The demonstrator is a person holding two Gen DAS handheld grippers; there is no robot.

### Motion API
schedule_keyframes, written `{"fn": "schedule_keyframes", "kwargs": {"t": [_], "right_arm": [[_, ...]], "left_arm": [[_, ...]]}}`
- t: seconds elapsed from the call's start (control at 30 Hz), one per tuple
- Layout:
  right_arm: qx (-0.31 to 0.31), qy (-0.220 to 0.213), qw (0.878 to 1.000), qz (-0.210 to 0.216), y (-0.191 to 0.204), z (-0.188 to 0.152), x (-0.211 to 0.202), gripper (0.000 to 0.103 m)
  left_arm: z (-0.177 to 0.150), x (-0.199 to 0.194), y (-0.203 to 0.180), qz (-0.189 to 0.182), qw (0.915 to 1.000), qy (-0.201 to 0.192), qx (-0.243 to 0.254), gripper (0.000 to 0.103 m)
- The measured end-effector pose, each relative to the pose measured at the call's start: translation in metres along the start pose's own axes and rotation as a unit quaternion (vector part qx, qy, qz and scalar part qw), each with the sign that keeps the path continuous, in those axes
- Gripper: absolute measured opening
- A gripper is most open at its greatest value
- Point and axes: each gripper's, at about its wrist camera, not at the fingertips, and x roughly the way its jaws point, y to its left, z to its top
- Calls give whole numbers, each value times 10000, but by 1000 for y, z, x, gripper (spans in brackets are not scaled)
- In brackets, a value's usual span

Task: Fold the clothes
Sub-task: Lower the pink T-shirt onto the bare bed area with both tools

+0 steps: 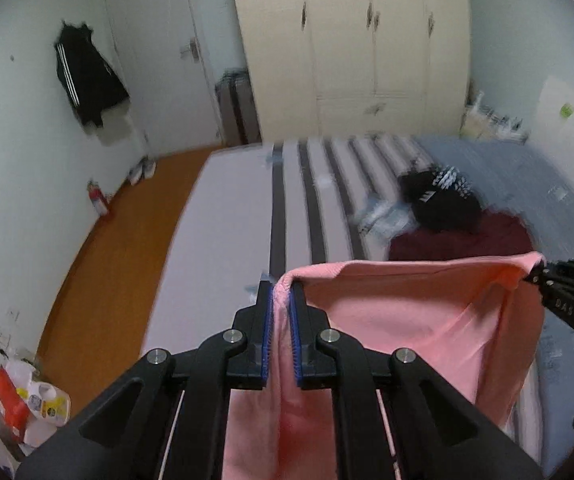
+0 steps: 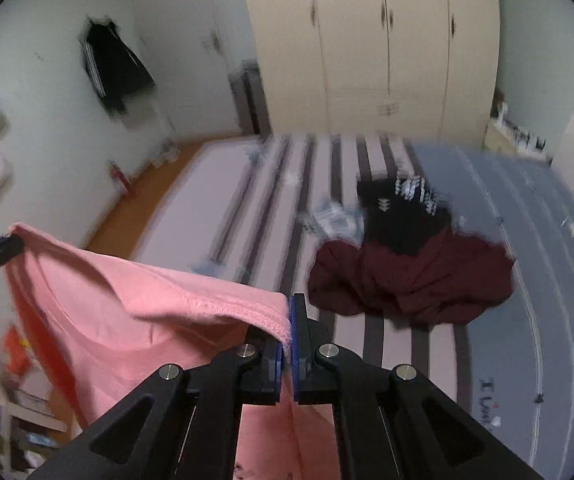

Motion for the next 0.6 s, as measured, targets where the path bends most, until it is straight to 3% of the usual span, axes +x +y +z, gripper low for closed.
{"fn": "schedule_keyframes", "kwargs": {"t": [0.1,0.2,0.43,0.53,0.6], "right_arm": [[9,372,9992,-176,-10,-14,122,3],[-15,468,9985,-299,-14,-24,205,3],[-187,819,9950,-550,-18,-42,312,3],[-307,1118,9913,-628,-19,-47,343,3],[-308,1182,9906,-607,-22,-49,354,6]], "left_arm": [[-29,100,-8,52,9994,330,-115,6],[-45,171,-15,98,9989,442,78,6],[-54,280,-18,-46,9959,681,595,6],[-56,311,-16,-308,9923,1057,574,9],[-58,319,-5,-584,9888,1339,306,14]]}}
